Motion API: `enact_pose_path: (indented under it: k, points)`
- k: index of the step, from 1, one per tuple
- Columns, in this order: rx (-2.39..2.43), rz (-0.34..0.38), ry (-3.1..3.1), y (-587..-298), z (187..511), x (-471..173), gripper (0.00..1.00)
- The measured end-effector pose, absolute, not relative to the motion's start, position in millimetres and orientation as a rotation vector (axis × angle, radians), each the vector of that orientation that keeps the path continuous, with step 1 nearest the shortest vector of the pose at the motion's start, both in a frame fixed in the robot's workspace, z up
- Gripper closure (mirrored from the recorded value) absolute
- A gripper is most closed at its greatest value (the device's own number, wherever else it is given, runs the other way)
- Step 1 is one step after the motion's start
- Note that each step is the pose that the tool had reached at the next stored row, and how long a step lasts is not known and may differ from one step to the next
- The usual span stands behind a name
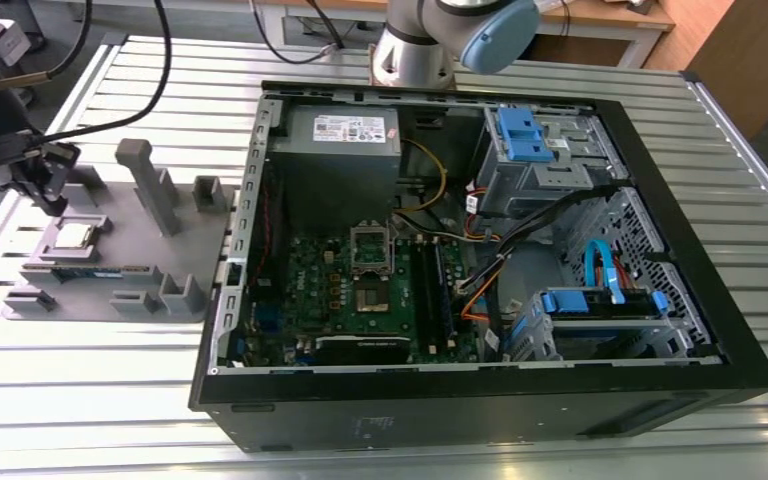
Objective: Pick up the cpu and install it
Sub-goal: 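Pick up the cpu and move it towards the insertion slot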
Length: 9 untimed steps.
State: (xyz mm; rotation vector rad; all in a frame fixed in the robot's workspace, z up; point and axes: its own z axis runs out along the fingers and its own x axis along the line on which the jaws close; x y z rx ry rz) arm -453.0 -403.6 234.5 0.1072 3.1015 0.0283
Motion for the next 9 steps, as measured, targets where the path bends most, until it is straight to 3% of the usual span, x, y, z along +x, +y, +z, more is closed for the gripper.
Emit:
enact_pose_path:
  k: [9]
  points:
    - [0.052, 0.026, 3.104, -403.6, 225.5, -452.9, 0.89]
